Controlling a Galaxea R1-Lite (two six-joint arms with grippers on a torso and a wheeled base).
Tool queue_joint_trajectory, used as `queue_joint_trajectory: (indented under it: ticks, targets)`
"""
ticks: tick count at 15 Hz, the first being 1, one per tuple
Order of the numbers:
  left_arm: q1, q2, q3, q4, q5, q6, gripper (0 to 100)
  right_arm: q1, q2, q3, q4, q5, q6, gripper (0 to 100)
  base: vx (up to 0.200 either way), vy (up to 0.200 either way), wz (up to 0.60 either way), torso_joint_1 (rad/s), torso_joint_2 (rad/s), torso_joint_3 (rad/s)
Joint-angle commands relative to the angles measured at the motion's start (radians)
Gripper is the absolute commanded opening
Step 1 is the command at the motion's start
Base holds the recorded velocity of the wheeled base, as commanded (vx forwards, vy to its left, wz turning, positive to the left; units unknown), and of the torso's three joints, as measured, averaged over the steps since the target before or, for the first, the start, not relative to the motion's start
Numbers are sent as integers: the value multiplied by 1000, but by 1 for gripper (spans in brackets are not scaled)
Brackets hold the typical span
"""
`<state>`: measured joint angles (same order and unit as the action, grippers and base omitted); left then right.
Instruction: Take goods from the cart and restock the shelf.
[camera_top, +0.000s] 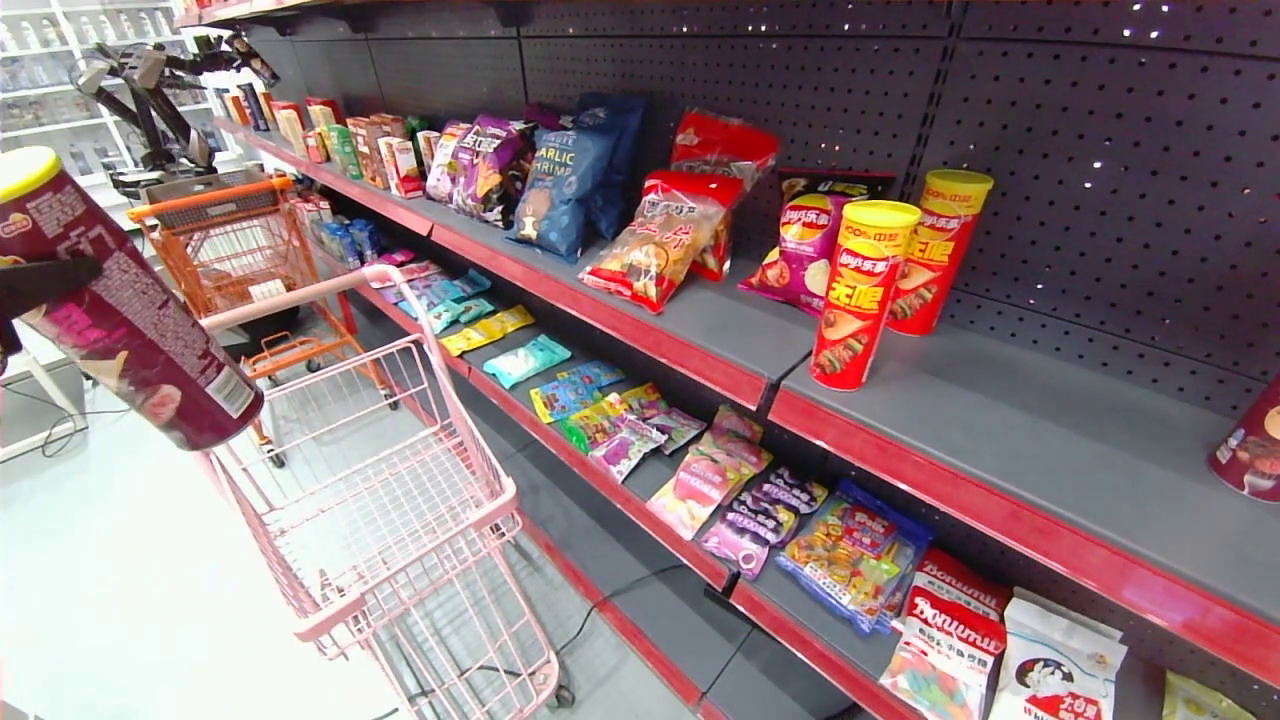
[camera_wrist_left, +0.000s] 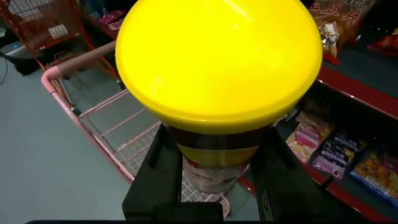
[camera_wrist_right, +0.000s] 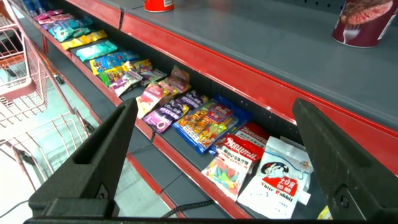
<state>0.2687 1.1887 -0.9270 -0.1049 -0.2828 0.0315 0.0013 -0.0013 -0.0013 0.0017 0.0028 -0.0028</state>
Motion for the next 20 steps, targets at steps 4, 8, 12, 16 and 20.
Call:
queue_joint_trajectory:
  ticks: [4, 8, 12, 16, 20]
  targets:
    - [-2, -27, 25, -2, -9, 5, 0, 0, 1, 0, 0, 2, 0, 100, 0, 0, 0, 0, 0, 0]
    - [0, -26, 40, -4, -16, 4, 0, 0, 1, 0, 0, 2, 1, 100, 0, 0, 0, 0, 0, 0]
    - [-2, -27, 47, -6, -16, 5, 0, 0, 1, 0, 0, 5, 0, 100, 0, 0, 0, 104, -221, -125]
    - [-8, -38, 45, -6, -16, 7, 0, 0, 1, 0, 0, 5, 1, 100, 0, 0, 0, 151, -351, -196]
    - [-16, -47, 45, -6, -16, 16, 0, 0, 1, 0, 0, 5, 4, 100, 0, 0, 0, 155, -355, -194]
